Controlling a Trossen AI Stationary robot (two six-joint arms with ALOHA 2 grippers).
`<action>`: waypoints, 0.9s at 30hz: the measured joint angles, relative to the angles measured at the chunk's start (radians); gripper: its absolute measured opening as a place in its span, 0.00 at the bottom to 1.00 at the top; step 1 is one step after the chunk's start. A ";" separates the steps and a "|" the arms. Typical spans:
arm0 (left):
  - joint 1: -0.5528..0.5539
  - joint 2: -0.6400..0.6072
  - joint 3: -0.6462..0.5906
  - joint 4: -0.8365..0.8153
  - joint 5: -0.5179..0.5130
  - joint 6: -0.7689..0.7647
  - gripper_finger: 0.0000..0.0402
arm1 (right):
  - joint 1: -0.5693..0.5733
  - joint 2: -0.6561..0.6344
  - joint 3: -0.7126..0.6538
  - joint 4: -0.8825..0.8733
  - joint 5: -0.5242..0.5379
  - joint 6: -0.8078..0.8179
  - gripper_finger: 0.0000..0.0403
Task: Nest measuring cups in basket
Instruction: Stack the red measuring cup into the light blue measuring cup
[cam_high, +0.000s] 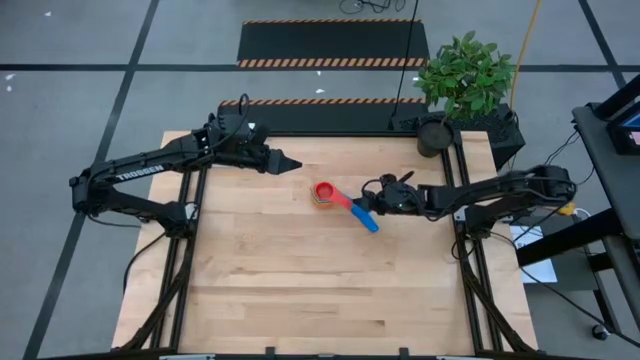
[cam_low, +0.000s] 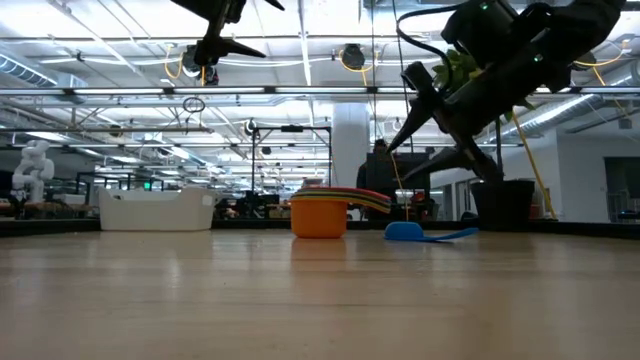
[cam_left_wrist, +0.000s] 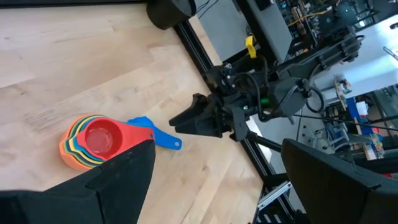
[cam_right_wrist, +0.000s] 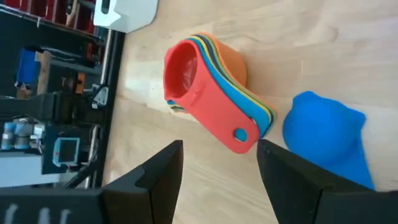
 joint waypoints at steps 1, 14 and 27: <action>0.000 0.000 0.000 0.000 0.000 -0.001 0.87 | 0.000 -0.009 0.000 -0.015 0.000 -0.009 0.49; -0.036 0.000 0.000 0.003 -0.025 -0.012 0.87 | 0.005 -0.044 0.037 -0.098 -0.078 -0.429 0.50; -0.090 0.000 0.000 0.009 -0.090 -0.154 0.87 | -0.047 0.087 0.113 -0.116 -0.129 -0.983 0.84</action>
